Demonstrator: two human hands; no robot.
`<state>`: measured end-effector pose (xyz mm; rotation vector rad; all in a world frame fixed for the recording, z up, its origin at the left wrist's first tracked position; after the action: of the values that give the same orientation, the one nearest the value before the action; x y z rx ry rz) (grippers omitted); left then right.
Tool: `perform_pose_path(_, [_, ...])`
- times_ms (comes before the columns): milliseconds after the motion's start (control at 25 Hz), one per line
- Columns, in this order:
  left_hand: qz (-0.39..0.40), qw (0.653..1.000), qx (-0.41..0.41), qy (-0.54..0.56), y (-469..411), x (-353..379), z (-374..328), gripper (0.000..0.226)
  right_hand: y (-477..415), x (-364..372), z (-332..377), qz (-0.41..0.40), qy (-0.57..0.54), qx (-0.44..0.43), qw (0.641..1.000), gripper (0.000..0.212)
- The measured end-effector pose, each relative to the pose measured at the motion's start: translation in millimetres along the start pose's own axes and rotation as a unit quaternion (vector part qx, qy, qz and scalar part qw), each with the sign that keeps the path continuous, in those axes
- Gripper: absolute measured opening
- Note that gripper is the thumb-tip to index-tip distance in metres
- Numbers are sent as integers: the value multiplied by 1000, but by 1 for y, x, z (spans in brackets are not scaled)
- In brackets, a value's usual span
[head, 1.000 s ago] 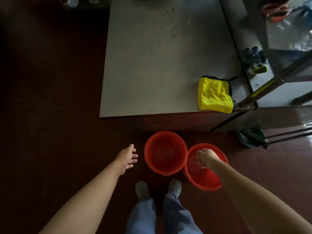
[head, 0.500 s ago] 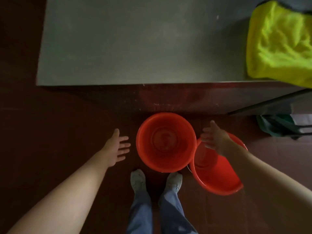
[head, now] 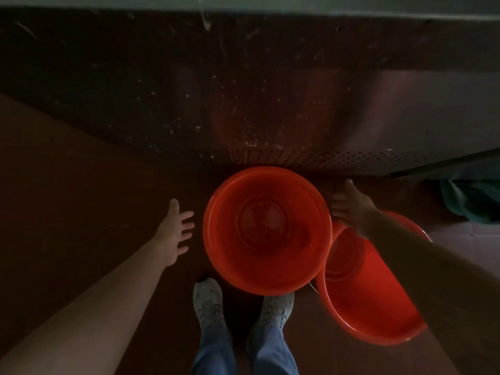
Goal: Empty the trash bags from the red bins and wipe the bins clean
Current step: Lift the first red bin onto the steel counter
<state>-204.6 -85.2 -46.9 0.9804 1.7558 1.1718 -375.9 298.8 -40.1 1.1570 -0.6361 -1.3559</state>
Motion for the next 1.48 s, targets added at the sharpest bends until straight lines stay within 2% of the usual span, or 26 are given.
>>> perform_pose_path(240, [49, 996, -29, 62, -20, 12, 17, 80, -22, 8, -18, 12, 16, 7, 1000, 75])
perform_pose_path(400, [55, 995, -36, 69, -28, 16, 27, 84, -26, 12, -26, 3, 9, 12, 1000, 75])
perform_pose_path(560, [64, 993, -40, 88, -32, 15, 42, 86, -20, 12, -31, 35, -17, 35, 999, 86])
perform_pose_path(760, [45, 990, -15, 130, 6, -13, 45, 78, 19, 14, -30, 65, -43, 53, 996, 89])
perform_pose_path(960, [37, 993, 6, 109, 108, -61, 31, 77, 117, 14, -15, 81, -38, 52, 995, 86])
perform_pose_path(1160, [42, 997, 25, 65, 255, -116, 16, 81, 276, -6, 7, 102, -20, 50, 993, 80])
perform_pose_path(1480, [66, 993, 90, -35, 431, -195, -26, 75, 480, -44, 37, 127, 19, 16, 992, 67])
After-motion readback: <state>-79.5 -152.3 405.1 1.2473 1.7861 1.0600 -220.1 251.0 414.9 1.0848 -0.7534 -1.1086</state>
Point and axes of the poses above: each hand's wrist, its own y-axis away from the middle knuckle, its own x-axis out of the palm, z = x × y, the point moved 2 cm from there along -y, towards the middle knuckle, and after that the axes turned 2 degrees about -y, right-handed, at the moved point
